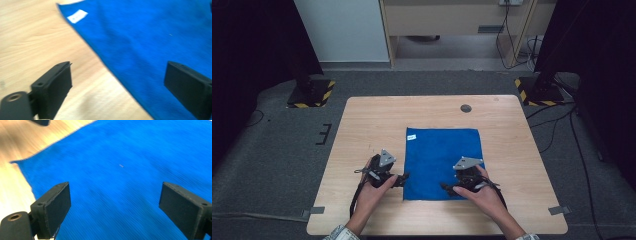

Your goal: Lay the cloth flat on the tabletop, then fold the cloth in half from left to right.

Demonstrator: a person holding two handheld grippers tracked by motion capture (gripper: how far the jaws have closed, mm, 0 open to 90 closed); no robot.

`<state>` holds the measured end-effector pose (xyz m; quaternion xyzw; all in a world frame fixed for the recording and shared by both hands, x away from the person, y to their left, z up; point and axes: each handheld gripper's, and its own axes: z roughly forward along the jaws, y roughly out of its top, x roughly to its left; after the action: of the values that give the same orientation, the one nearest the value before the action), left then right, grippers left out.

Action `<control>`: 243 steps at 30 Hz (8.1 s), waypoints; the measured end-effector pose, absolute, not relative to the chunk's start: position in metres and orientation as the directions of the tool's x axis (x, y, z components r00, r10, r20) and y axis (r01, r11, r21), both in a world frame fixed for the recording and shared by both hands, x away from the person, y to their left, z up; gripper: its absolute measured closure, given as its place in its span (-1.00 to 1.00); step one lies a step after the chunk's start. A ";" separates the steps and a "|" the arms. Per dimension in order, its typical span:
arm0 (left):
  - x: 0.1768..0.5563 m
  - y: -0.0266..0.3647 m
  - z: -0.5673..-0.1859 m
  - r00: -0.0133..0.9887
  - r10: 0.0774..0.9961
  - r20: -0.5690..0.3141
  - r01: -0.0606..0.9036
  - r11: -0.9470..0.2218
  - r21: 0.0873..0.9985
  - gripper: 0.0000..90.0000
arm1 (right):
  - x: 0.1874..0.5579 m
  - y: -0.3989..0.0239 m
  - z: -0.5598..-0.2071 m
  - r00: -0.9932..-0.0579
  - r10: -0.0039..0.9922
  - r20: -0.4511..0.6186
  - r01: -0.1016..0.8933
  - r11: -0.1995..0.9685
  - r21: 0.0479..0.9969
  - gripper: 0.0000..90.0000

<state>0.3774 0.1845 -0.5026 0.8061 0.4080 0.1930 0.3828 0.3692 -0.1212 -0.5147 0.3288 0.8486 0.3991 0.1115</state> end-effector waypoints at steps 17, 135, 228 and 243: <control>0.388 0.215 -0.505 0.521 0.854 0.002 0.530 -0.325 0.783 -0.87 | 0.366 -0.042 -0.514 -0.829 0.556 0.062 0.420 0.545 0.725 -0.60; 0.527 0.200 -0.480 0.557 0.827 -0.077 0.578 -0.320 0.751 0.99 | 0.313 0.031 -0.498 -0.865 0.496 0.073 0.362 0.517 0.775 0.92; 0.538 0.048 -0.492 0.619 0.778 -0.107 0.608 -0.388 0.692 0.99 | 0.298 -0.095 -0.510 -0.740 0.651 0.171 0.498 0.359 0.790 0.90; 0.538 0.037 -0.496 0.616 0.780 -0.108 0.611 -0.386 0.691 0.98 | 0.299 -0.108 -0.512 -0.691 0.693 0.205 0.559 0.333 0.759 0.28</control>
<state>0.5381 0.0374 -0.4955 0.8242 0.4220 0.1181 0.3587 0.2990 -0.1083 -0.5123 0.3851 0.8126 0.4305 0.0776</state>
